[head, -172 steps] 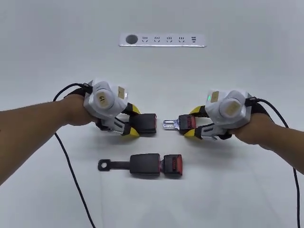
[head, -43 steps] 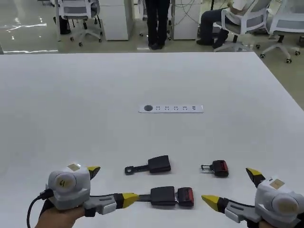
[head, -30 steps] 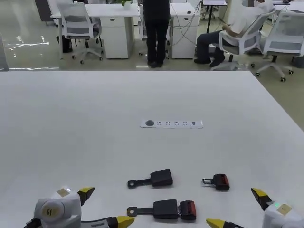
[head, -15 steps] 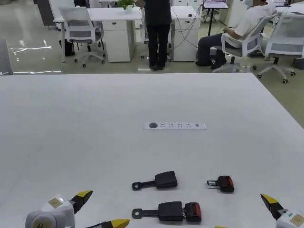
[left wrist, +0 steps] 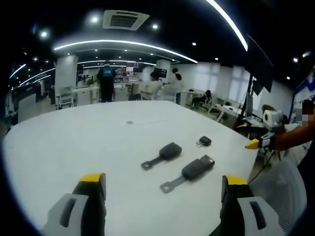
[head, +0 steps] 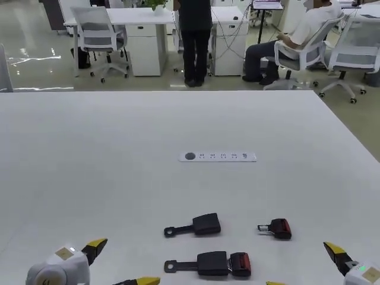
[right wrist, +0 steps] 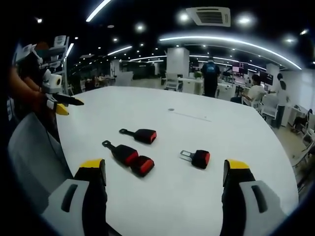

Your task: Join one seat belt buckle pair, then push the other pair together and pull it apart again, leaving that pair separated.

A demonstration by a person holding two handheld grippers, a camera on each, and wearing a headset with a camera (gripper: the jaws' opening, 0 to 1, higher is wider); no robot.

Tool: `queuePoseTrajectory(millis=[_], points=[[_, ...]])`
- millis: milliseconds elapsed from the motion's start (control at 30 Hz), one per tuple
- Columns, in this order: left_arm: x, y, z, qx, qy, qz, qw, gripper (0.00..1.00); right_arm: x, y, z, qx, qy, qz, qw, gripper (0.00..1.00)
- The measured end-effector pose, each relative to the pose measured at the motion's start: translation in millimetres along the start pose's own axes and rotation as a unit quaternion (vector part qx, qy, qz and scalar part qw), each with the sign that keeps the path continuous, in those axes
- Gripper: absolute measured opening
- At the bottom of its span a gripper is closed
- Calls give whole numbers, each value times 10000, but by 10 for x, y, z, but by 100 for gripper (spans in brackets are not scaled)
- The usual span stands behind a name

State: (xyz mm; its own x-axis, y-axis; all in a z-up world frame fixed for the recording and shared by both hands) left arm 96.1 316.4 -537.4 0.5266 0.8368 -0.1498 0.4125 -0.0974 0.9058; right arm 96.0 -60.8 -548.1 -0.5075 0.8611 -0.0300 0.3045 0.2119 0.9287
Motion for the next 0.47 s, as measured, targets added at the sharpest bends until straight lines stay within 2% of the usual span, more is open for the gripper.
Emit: queuePoseTrajectory(millis=[467], points=[[-44, 19, -19, 21, -14, 2, 10000, 100, -11, -34, -54, 51, -52, 56, 10000, 100]])
Point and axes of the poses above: the centre of the closed fingertips' face, and the gripper's own axes: z roughly forward along the fingers, x roughly to its left, y roughly out of its top, the point moved 5 cm from there along -z, roughly backward along the fingers, and after that the axes turned 1 degree about -x, right-handed, at the moved point
